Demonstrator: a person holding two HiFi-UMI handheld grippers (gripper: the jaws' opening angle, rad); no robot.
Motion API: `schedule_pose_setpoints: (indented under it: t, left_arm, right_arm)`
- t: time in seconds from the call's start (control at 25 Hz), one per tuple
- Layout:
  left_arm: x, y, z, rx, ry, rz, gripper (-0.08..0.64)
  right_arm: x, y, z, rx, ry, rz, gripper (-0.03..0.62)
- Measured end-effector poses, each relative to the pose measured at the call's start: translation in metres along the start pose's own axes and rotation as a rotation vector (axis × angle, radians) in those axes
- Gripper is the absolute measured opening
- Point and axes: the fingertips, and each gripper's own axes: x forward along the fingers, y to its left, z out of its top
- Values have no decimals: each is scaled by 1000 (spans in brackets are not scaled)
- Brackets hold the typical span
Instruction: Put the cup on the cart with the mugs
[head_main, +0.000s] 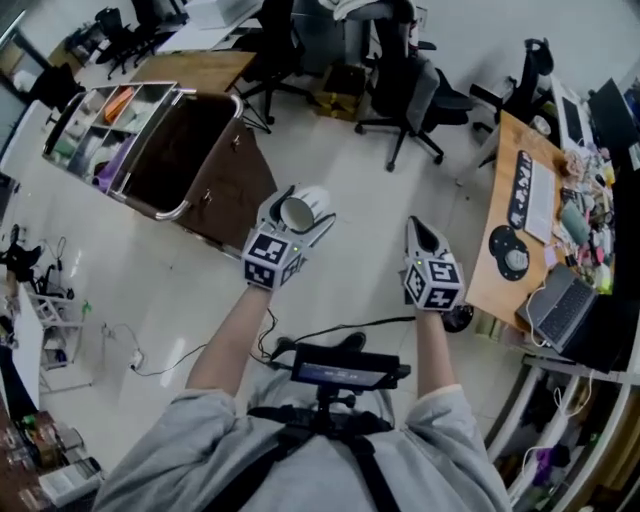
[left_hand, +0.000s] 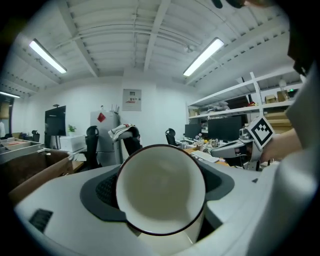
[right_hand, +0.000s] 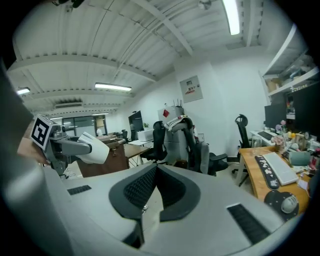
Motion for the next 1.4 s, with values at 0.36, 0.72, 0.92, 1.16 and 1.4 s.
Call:
schedule_pose_setpoints:
  t: [0.36, 0.72, 0.92, 1.16, 1.4]
  left_arm:
    - [-104, 103, -42, -74, 4, 171, 426]
    - [-247, 205, -93, -143, 1, 411, 426]
    - [-337, 254, -116, -168, 2, 556, 426]
    - [-434, 299, -134, -221, -10, 763, 426]
    - [-496, 325, -157, -269, -1, 940, 426]
  right_arm:
    - [71, 153, 2, -83, 39, 199, 9]
    - [122, 336, -15, -168, 65, 435, 9]
    - [134, 446, -23, -208, 78, 585, 9]
    - [139, 563, -32, -288, 107, 790, 9]
    - [149, 645, -49, -355, 150, 984, 9]
